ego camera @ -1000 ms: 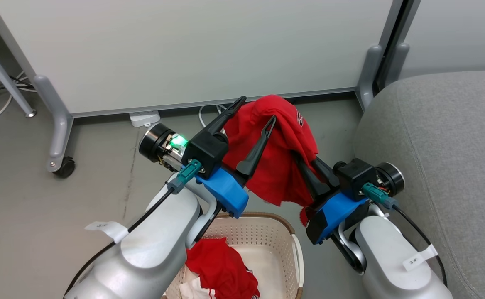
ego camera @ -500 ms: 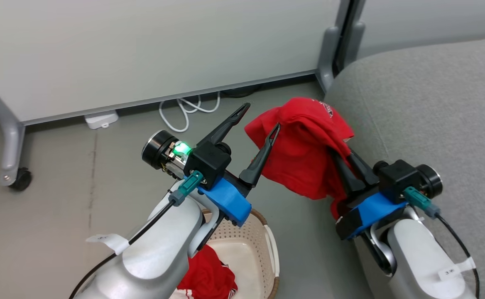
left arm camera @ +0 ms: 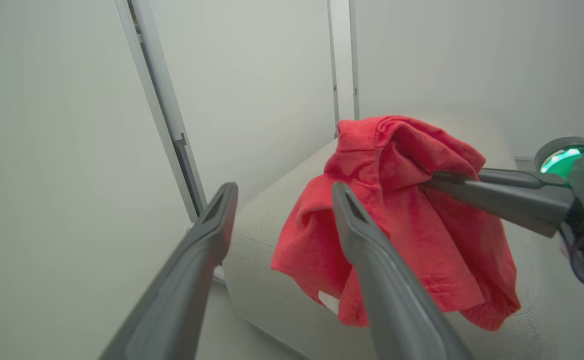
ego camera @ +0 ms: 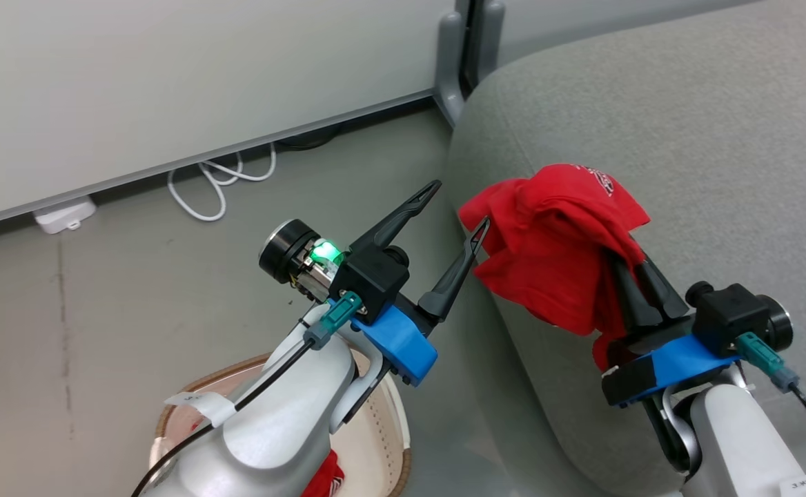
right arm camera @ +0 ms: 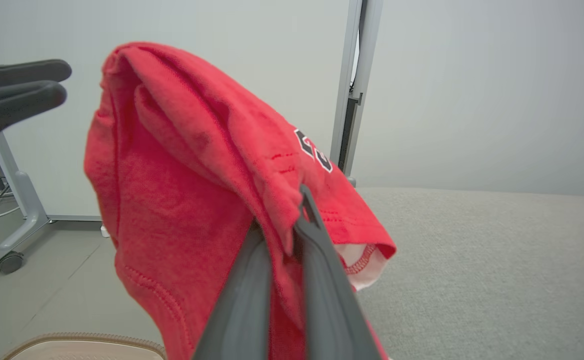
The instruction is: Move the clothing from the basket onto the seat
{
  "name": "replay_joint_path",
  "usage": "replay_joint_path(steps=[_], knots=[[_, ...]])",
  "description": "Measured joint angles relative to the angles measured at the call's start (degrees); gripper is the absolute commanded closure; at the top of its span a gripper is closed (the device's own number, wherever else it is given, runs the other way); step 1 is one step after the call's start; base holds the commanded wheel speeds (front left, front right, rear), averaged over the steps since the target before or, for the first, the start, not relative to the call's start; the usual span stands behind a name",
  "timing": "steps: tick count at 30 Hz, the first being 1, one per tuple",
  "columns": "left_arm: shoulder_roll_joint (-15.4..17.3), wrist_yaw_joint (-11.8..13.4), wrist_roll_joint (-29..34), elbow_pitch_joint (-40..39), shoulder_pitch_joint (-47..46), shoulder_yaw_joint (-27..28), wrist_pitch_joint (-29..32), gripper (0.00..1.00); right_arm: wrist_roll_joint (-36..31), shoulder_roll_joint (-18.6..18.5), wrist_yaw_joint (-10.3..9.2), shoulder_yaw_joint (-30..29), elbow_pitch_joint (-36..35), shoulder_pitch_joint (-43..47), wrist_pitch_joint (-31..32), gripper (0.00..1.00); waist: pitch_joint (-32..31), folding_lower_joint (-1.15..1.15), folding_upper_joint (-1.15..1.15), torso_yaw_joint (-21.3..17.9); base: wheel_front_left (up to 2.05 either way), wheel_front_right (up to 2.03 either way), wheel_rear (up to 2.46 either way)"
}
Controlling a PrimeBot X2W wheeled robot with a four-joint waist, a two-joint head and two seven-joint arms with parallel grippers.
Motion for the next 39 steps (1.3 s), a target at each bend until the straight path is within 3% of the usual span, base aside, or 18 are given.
replay_joint_path(steps=[12,26,31,39], knots=[[-1.57,-1.38,1.34,1.38,-1.44,-1.38,0.0,0.0,-0.05,0.43,0.0,-4.9,-2.78,3.23,0.0,1.0,2.71,0.0,0.0,-5.74,0.0,0.0,0.0],[-2.35,-1.96,2.57,2.03,-1.53,-1.47,-0.01,0.0,-0.07,1.05,0.0,-7.04,-5.32,3.98,0.0,1.0,3.95,0.0,0.0,-7.26,0.0,0.0,0.0],[-2.2,-1.9,3.35,1.85,-2.23,-1.12,0.0,0.0,-0.16,-0.19,0.0,-8.75,-6.94,-0.24,0.0,1.0,5.5,0.0,0.0,-6.94,0.0,0.0,0.0],[-2.18,-1.87,5.25,1.75,-6.68,-1.49,0.07,0.0,0.76,-5.39,0.0,-17.36,-9.84,-13.07,-0.01,1.0,11.69,0.0,0.0,-5.06,0.0,0.0,0.0]])
